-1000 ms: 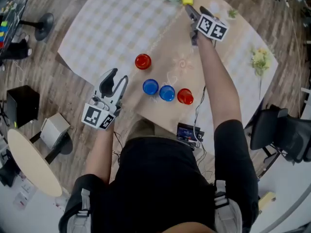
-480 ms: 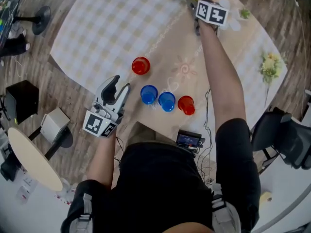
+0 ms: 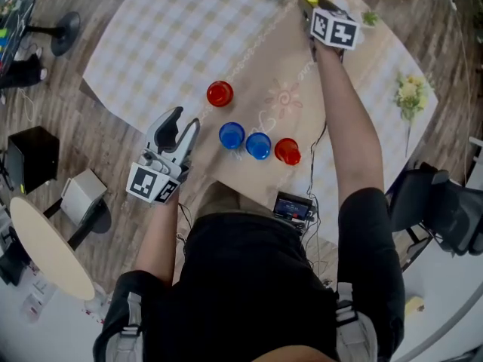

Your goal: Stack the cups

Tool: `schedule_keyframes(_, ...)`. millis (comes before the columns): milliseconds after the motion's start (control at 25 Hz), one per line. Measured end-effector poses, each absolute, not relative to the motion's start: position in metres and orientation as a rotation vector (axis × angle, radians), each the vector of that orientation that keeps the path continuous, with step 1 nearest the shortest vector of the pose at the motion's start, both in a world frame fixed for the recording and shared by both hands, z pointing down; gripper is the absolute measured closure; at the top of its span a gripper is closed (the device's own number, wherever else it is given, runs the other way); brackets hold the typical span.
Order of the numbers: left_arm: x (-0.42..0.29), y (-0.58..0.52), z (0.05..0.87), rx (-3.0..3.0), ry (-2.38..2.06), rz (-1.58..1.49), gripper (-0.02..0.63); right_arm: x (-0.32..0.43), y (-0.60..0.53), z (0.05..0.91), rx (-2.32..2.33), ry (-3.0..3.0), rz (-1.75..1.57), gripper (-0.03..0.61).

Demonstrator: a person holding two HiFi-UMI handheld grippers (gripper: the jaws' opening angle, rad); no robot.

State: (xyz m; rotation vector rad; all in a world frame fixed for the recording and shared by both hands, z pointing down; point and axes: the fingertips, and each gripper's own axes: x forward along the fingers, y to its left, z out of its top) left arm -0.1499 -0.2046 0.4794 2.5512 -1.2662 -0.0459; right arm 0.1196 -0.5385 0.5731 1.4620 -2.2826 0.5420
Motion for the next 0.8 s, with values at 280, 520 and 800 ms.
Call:
schedule_keyframes(280, -0.129, -0.196, 0.444, 2.663, -1.176, -0.1, 0.453, 0.13, -0.429, 0.474, 1.127, -2.268, 0.152, 0.362)
schedule_keyframes(520, -0.118, -0.163, 0.418, 2.733, -1.112, -0.128, 0.453, 0.111, -0.293, 0.431, 0.775, -2.166, -0.154, 0.364)
schedule_keyframes(800, -0.099, -0.122, 0.403, 2.782, -1.068, -0.094, 0.453, 0.102, -0.196, 0.446, 0.502, -1.981, -0.378, 0.364)
